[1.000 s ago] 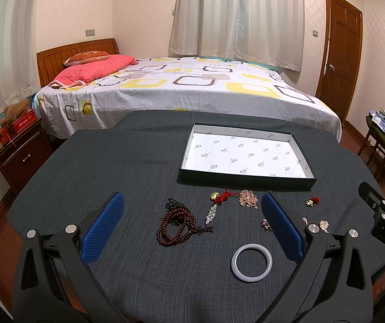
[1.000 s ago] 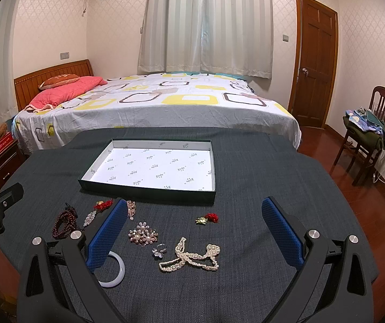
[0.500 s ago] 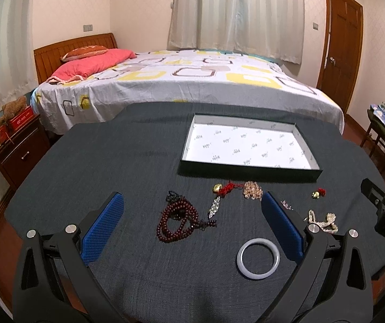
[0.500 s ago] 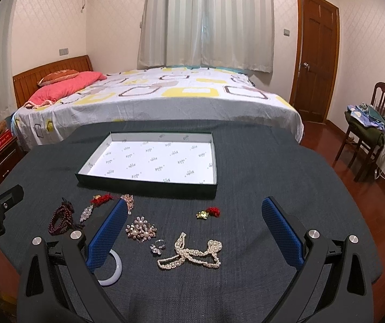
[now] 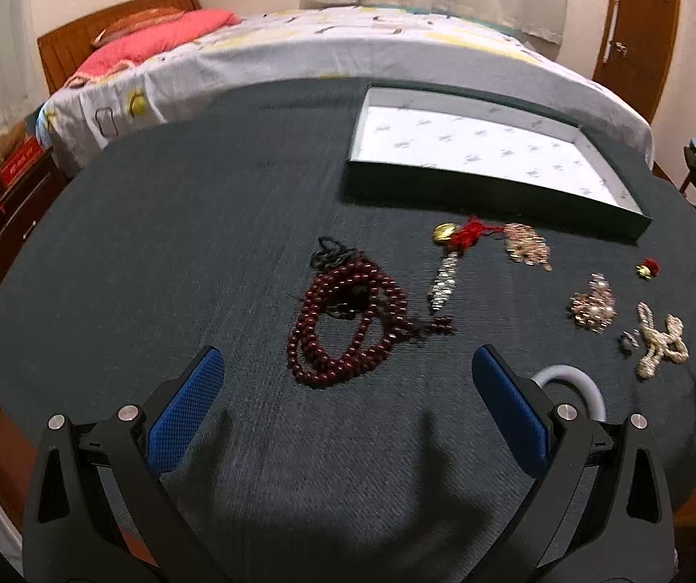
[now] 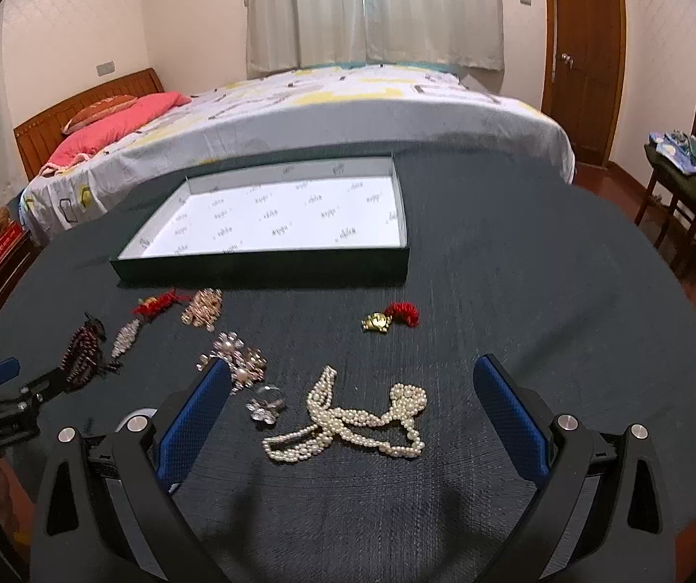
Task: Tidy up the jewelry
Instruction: 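Close the left tool on the dark red beads while the right tool nears the pearl necklace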
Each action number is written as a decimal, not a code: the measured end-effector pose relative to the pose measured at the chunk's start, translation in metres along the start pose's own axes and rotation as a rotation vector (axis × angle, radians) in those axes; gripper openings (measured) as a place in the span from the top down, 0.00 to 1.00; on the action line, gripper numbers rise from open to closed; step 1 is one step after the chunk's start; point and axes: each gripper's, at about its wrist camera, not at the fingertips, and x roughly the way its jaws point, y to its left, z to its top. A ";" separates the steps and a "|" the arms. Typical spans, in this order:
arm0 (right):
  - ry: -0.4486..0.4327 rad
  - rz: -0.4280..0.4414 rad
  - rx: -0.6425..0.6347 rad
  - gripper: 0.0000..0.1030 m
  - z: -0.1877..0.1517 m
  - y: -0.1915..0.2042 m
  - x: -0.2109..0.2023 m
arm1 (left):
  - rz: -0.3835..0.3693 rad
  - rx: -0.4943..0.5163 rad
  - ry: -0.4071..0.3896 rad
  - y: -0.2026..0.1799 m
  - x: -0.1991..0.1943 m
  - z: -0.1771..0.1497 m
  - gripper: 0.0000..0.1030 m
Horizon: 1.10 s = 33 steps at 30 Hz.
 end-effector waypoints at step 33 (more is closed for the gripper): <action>0.068 0.035 0.027 0.06 -0.004 -0.009 0.030 | -0.053 -0.025 0.098 0.006 0.046 0.016 0.38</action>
